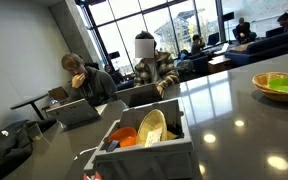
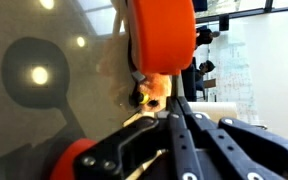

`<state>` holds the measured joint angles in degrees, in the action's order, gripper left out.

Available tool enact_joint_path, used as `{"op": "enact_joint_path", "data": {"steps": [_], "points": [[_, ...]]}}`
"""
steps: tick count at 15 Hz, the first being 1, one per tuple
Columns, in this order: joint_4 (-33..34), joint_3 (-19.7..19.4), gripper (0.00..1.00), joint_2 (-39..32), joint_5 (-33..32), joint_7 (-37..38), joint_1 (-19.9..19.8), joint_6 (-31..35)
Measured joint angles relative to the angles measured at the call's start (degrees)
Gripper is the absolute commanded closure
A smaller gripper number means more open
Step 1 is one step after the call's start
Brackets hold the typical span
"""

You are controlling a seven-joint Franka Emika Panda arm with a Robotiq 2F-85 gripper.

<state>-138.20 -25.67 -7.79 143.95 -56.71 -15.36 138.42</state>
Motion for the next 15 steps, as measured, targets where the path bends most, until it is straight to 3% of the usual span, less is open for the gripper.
{"op": "enact_joint_path", "data": {"steps": [15], "points": [[-3.17,2.18,0.99,8.99,0.05,-12.61,-1.35,3.07]]}}
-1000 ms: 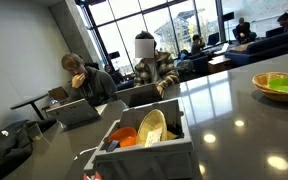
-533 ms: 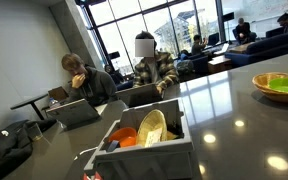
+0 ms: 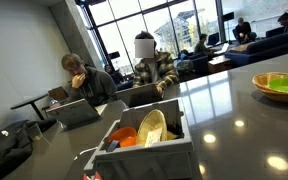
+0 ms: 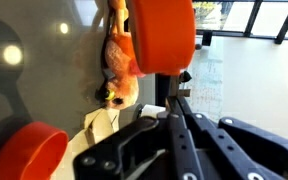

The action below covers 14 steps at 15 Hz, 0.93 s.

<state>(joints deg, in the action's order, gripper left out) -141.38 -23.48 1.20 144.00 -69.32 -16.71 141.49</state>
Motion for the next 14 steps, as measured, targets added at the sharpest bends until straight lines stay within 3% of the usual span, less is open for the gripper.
{"op": "enact_joint_path", "data": {"steps": [14], "points": [[-2.3,4.12,0.99,3.71,-3.05,-1.44,-1.12,-0.23]]}}
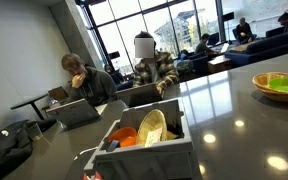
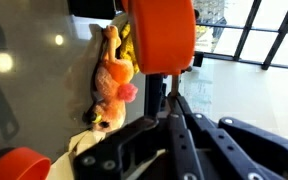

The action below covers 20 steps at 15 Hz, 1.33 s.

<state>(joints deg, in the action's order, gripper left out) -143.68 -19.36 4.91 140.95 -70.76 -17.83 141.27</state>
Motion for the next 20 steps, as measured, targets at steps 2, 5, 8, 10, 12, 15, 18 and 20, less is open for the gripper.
{"op": "enact_joint_path", "data": {"steps": [2,5,8,10,12,15,18,20], "points": [[-0.43,0.1,0.99,0.43,0.0,-0.19,-0.28,-1.4],[-1.39,0.11,0.99,1.29,0.0,-1.07,-0.79,-5.07],[-2.34,0.12,0.99,2.16,0.0,-2.0,-1.26,-8.37],[-2.91,0.12,0.99,2.59,0.0,-2.21,-1.51,-10.55],[-3.53,0.13,0.99,2.89,0.0,-2.19,-1.54,-12.89],[-4.45,0.39,0.99,2.89,-0.02,-2.15,-1.53,-16.09],[-5.05,1.04,0.99,2.89,-0.11,-2.15,-1.5,-17.94],[-5.21,1.66,0.99,2.89,-0.31,-2.15,-1.47,-18.28]]}}
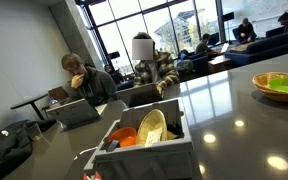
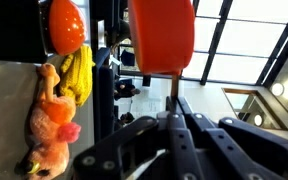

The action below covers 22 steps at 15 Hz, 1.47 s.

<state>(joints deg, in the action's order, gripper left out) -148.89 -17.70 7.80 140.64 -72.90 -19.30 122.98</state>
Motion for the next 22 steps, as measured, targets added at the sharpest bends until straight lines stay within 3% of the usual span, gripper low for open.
{"op": "enact_joint_path", "data": {"steps": [22], "points": [[-0.09,3.17,0.99,-2.4,-5.04,0.0,1.56,1.34]]}}
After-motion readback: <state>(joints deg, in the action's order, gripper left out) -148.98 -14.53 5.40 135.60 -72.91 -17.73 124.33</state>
